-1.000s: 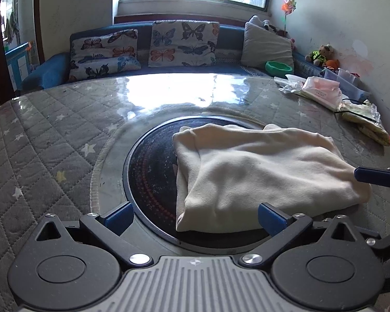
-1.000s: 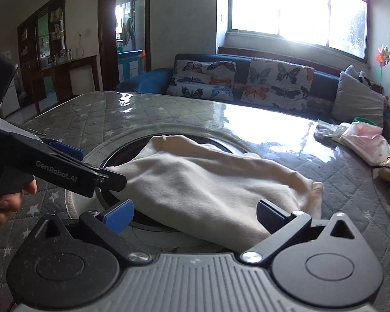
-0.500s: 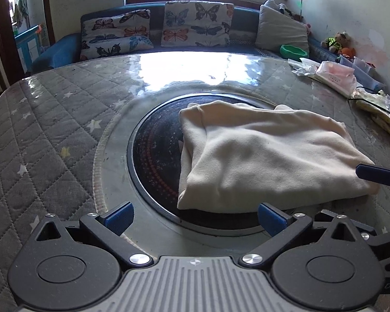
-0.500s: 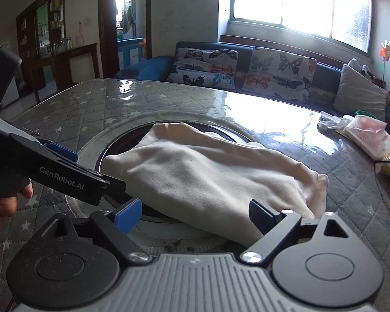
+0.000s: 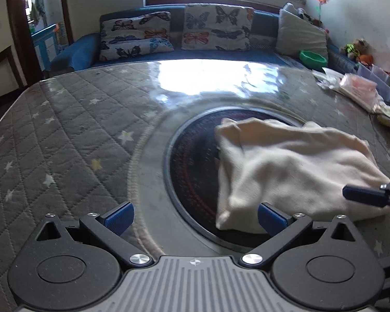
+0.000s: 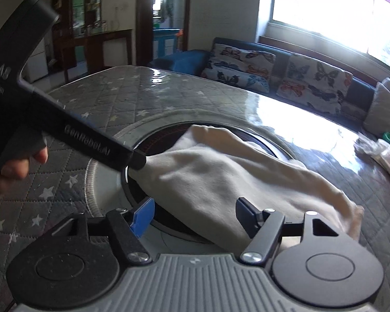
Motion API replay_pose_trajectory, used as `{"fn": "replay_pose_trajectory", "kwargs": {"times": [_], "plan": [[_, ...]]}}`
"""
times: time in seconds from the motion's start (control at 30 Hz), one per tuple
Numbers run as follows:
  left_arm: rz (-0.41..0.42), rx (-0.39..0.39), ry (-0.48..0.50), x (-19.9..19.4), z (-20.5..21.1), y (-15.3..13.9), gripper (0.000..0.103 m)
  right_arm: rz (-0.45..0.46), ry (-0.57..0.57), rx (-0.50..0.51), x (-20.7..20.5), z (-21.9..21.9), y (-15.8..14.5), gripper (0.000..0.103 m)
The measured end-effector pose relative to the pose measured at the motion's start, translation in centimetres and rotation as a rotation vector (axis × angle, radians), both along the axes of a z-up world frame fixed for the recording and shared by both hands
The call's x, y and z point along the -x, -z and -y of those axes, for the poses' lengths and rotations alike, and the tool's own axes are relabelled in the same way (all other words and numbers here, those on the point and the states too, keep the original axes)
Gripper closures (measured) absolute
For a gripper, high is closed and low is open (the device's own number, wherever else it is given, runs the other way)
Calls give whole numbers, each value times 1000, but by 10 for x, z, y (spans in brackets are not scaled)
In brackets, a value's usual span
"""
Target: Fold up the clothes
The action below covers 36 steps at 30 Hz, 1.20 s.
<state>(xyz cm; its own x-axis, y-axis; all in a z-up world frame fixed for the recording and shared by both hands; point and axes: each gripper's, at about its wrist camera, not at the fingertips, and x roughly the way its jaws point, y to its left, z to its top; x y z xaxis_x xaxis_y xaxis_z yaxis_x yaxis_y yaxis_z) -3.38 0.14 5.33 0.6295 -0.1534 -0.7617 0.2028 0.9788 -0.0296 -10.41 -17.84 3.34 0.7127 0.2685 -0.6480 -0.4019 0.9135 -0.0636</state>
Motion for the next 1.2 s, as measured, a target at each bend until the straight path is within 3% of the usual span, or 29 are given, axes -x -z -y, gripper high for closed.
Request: {"fn": "replay_pose_trajectory", "kwargs": {"times": [0.33,0.53,0.6,0.7,0.83,0.97,1.13,1.2], "plan": [[-24,167,-90,-27,-40,-16,2,36,-184,138,-21,-66,11,46],[-62,250,-62,-36,-32,-16,2,-26,-155,128,-37,-78,20,68],[-78,272,-62,-40,-30,-14,1,-43,-123,78,-41,-71,18,82],[-109,321,-70,-46,-28,-10,1,-85,-68,-64,-48,-50,10,88],[-160,393,-94,-52,-26,-3,1,-118,-17,-239,-50,-22,-1,89],[-213,465,-121,-58,-23,5,1,-117,21,-353,-48,0,-10,90],[-306,582,-140,-67,-15,19,2,-101,30,-404,-43,11,-15,90],[-338,620,-147,-70,-10,25,7,-89,33,-411,-43,14,-14,90]]}}
